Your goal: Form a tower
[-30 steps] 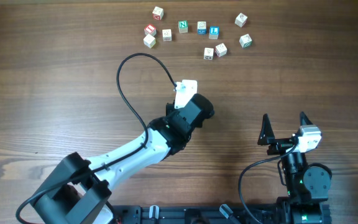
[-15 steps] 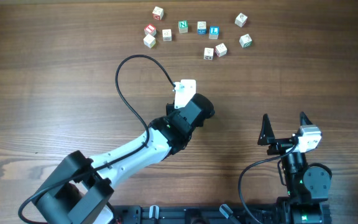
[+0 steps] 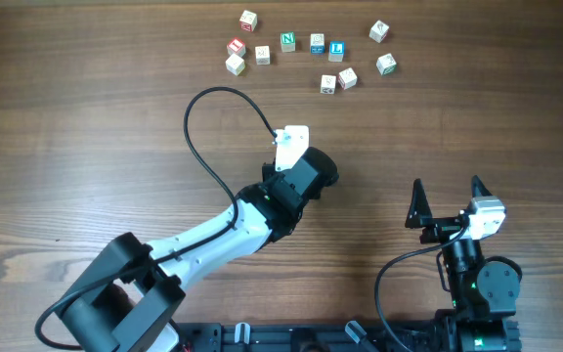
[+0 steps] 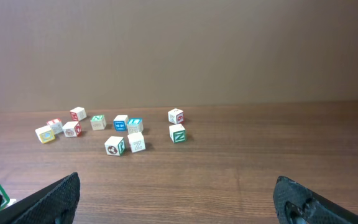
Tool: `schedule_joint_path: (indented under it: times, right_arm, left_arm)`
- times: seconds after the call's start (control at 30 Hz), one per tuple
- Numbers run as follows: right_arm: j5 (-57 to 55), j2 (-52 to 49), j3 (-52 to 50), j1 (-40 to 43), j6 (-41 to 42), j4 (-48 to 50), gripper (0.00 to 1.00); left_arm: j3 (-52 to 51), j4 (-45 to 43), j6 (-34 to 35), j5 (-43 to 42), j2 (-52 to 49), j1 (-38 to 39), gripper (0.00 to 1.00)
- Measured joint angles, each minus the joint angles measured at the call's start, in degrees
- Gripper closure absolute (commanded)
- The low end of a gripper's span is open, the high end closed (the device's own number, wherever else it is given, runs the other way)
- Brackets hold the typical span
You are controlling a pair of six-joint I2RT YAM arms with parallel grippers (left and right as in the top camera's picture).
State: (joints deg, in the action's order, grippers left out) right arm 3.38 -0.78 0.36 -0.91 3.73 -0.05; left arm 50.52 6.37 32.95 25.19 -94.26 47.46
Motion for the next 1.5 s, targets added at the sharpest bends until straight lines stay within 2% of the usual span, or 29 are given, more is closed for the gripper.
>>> schedule_joint_path:
  times: [0.6,1.07,1.33,1.37,1.43,1.47,1.5]
  right_arm:
    - [0.0,0.0,-0.02,0.0,0.0,0.0,0.0]
    - [0.0,0.0,0.0,0.0,0.0,0.0,0.0]
    - [0.0,0.0,0.0,0.0,0.0,0.0,0.0]
    - [0.0,0.0,0.0,0.0,0.0,0.0,0.0]
    - [0.0,0.0,0.0,0.0,0.0,0.0,0.0]
    - [0.0,0.0,0.0,0.0,0.0,0.0,0.0]
    - [0.0,0.0,0.0,0.0,0.0,0.0,0.0]
  left_arm:
    - [0.0,-0.24,0.0,0.26,-0.48,0.0,0.74]
    - [0.0,-0.24,0.39,0.26,-0.48,0.0,0.6]
    - [0.0,-0.42,0.39,0.26,-0.48,0.0,0.58]
    - [0.0,-0.42,0.39,0.26,-0.48,0.0,0.5]
    - [0.0,-0.61,0.5,0.26,-0.48,0.0,0.25]
    - [0.0,-0.92,0.66,0.28,-0.48,0.0,0.0]
    - [0.0,-1.22,0.22,0.35,-0.48,0.0,0.0]
